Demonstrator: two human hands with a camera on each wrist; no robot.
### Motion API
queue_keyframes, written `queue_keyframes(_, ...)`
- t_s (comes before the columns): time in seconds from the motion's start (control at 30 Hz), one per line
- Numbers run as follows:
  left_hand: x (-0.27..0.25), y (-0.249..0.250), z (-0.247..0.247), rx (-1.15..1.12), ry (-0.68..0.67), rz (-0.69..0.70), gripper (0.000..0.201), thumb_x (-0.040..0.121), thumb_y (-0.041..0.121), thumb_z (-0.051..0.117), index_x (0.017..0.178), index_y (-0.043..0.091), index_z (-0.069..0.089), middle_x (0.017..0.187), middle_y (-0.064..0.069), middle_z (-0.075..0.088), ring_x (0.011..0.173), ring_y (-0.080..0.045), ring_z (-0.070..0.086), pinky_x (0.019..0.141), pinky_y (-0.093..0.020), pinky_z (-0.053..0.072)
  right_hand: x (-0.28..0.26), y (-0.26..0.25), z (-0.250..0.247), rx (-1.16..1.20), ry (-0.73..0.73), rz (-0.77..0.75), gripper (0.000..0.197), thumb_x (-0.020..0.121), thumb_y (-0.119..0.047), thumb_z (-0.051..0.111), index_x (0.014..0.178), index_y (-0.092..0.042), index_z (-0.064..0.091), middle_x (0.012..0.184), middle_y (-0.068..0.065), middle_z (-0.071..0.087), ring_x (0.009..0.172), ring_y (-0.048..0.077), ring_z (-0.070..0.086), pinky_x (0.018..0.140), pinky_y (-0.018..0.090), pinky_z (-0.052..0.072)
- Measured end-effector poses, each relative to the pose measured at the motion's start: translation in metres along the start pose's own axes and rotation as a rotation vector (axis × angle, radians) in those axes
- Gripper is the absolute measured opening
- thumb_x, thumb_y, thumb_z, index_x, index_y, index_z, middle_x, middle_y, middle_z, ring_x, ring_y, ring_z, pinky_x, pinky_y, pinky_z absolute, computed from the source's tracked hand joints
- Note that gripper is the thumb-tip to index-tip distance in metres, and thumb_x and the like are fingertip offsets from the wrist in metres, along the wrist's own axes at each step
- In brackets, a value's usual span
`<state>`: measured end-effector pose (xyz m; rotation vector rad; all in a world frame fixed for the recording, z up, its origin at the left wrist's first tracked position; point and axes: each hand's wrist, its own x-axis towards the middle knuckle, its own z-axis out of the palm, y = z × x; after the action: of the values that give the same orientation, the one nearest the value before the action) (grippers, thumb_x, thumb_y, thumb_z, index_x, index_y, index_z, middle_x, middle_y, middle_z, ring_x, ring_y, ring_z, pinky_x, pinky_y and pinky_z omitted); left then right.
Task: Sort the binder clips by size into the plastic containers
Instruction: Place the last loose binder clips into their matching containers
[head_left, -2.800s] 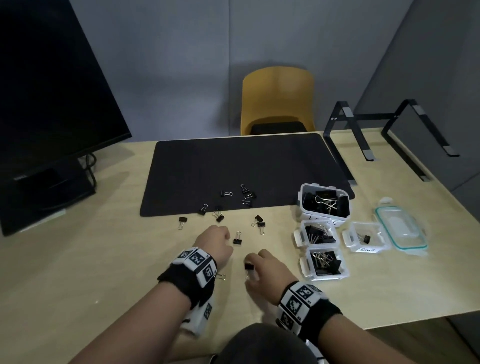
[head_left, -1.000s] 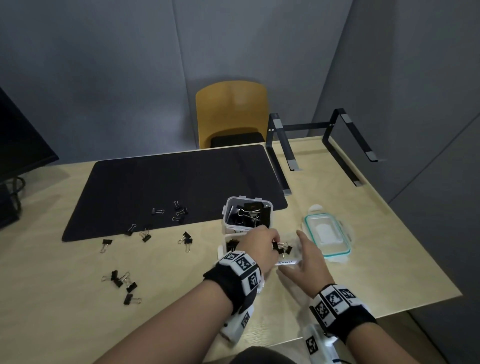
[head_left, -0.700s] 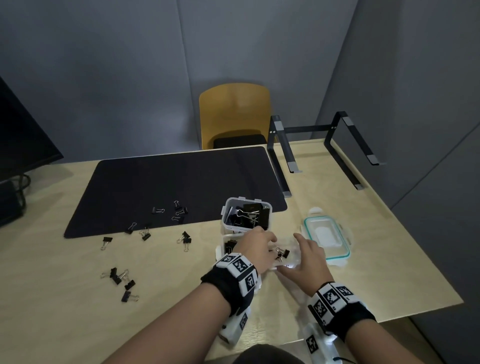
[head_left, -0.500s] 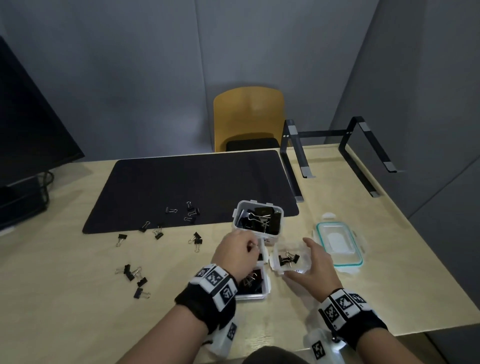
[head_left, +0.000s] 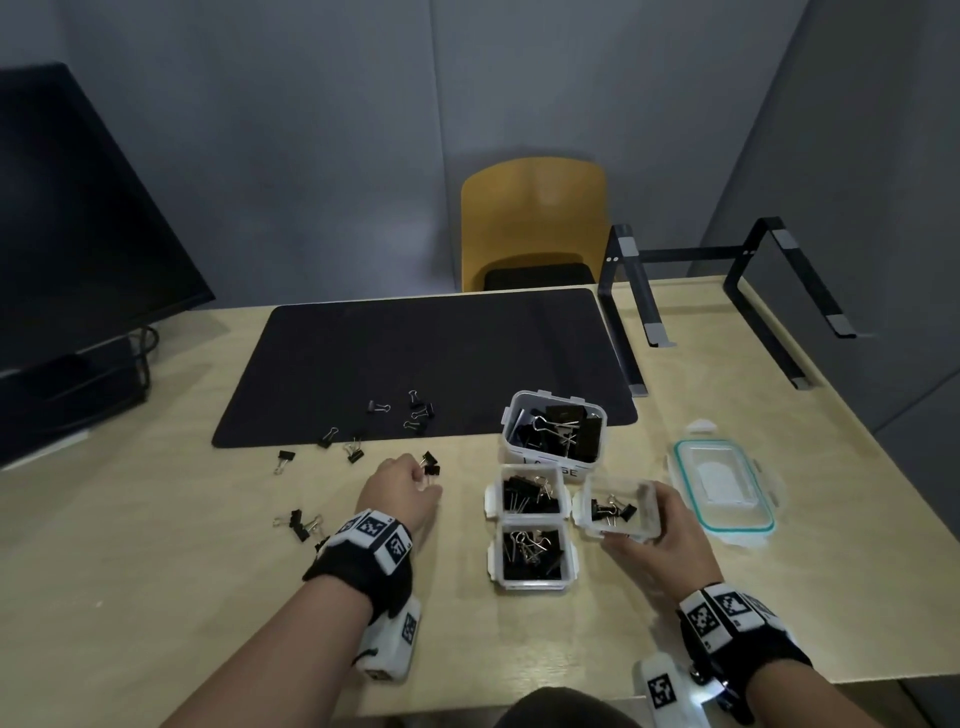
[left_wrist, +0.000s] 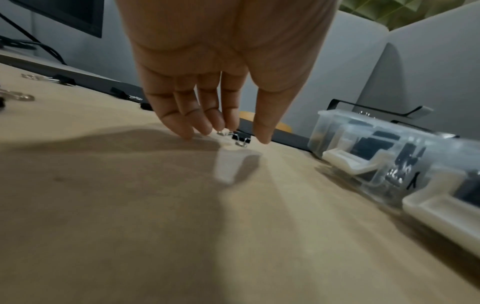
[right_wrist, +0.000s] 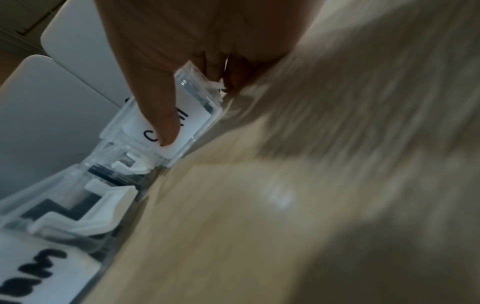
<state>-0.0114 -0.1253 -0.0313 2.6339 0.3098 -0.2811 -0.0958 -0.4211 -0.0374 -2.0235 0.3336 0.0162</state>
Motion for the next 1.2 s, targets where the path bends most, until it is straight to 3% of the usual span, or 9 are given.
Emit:
queue_keyframes(0.1,-0.001,0.007,0.003,0.073,-0.020,-0.023,0.022,0.081,0.033,0.063,0.090,0.015,0.054,0.098,-0.004,0.055,0.079,-0.020,0.052,0.067,-0.027,0.039,0.002,0.004,-0.001,0.006,-0.006,0.013,0.062,0.064,-0.011,0.081,0.114,-0.024,0.047,0.100,-0.011,0.059,0.089,0.005,0.058,0.065,0.010,0.039)
queue_keyframes(0.27,0.001,0.016,0.002,0.188,-0.045,-0.063,0.019,0.081,0.010,0.050,0.091,0.007,0.066,0.089,-0.008,0.067,0.076,-0.025,0.060,0.068,-0.030,0.050,0.005,0.012,-0.003,0.020,-0.020,-0.011,0.061,0.062,-0.008,0.082,0.110,-0.027,0.048,0.099,-0.010,0.063,0.090,0.006,0.061,0.068,0.013,0.043)
queue_keyframes(0.4,0.003,0.016,0.003,0.158,-0.058,-0.111,0.019,0.081,0.012,0.049,0.089,0.005,0.064,0.087,-0.010,0.067,0.073,-0.026,0.059,0.063,-0.028,0.045,0.008,0.017,-0.002,0.030,-0.031,-0.004,0.064,0.061,-0.010,0.083,0.112,-0.027,0.048,0.102,-0.008,0.063,0.093,0.010,0.061,0.072,0.017,0.045)
queue_keyframes(0.57,0.011,0.012,0.005,0.075,-0.015,-0.077,0.021,0.081,0.023,0.056,0.096,0.008,0.054,0.092,-0.008,0.061,0.074,-0.023,0.058,0.059,-0.027,0.041,0.013,0.026,-0.003,0.026,-0.049,0.006,0.067,0.060,-0.012,0.085,0.114,-0.026,0.048,0.106,-0.004,0.063,0.096,0.014,0.062,0.083,0.027,0.049)
queue_keyframes(0.7,0.020,0.012,0.010,0.048,0.038,0.020,0.028,0.082,0.027,0.061,0.105,0.015,0.052,0.103,-0.005,0.053,0.080,-0.022,0.055,0.065,-0.027,0.040,0.016,0.031,-0.003,0.016,-0.057,0.004,0.069,0.059,-0.015,0.086,0.116,-0.028,0.048,0.109,-0.004,0.063,0.100,0.014,0.060,0.090,0.033,0.050)
queue_keyframes(0.87,0.026,0.012,0.014,0.070,0.013,0.088,0.013,0.082,0.022,0.060,0.093,0.020,0.054,0.099,-0.004,0.057,0.077,-0.022,0.055,0.060,-0.026,0.036,0.017,0.033,-0.003,0.030,-0.062,-0.004,0.069,0.059,-0.012,0.086,0.115,-0.029,0.048,0.109,-0.004,0.063,0.100,0.014,0.061,0.091,0.035,0.050)
queue_keyframes(1.07,0.024,0.014,0.018,0.074,-0.005,0.088,0.017,0.083,0.016,0.059,0.100,0.016,0.061,0.098,-0.003,0.063,0.086,-0.022,0.059,0.064,-0.026,0.041,0.016,0.032,-0.004,0.049,-0.066,-0.014,0.068,0.060,-0.011,0.085,0.114,-0.028,0.048,0.108,-0.004,0.063,0.100,0.014,0.061,0.092,0.036,0.050)
queue_keyframes(1.2,0.021,0.018,0.016,0.063,-0.008,0.082,0.006,0.084,0.012,0.058,0.090,0.013,0.058,0.088,-0.004,0.061,0.077,-0.022,0.057,0.063,-0.027,0.043,0.017,0.033,-0.004,0.054,-0.063,-0.015,0.068,0.059,-0.010,0.085,0.114,-0.027,0.049,0.110,-0.003,0.063,0.103,0.016,0.060,0.096,0.041,0.048)
